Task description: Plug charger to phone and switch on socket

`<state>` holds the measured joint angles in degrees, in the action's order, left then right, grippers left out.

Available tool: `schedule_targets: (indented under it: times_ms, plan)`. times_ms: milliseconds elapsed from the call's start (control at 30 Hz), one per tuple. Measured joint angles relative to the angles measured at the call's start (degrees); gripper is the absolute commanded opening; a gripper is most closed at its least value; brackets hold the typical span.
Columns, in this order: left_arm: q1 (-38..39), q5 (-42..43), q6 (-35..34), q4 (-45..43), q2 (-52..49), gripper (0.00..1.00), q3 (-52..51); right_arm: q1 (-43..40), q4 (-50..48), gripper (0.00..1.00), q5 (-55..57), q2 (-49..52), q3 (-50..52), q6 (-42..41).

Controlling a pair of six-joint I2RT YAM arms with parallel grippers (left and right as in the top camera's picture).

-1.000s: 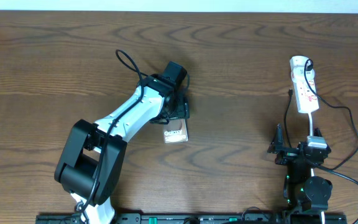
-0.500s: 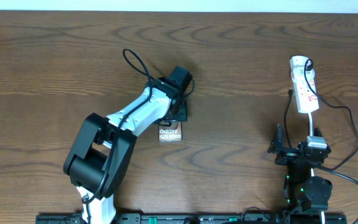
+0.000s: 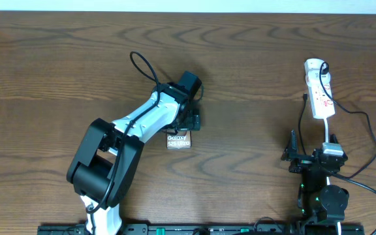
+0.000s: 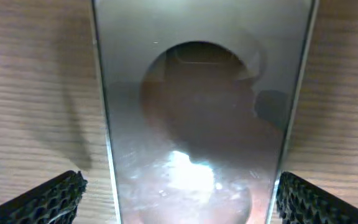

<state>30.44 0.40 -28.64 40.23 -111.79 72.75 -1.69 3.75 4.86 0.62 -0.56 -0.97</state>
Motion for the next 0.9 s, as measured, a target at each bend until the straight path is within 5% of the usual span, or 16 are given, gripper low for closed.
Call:
schedule_targets:
  times_ms: [900]
  plan:
    - [0.00,0.50,0.17,-2.69,-1.79,0.99,0.02,0.00,0.00,0.99,0.00,0.00,0.00,0.00]
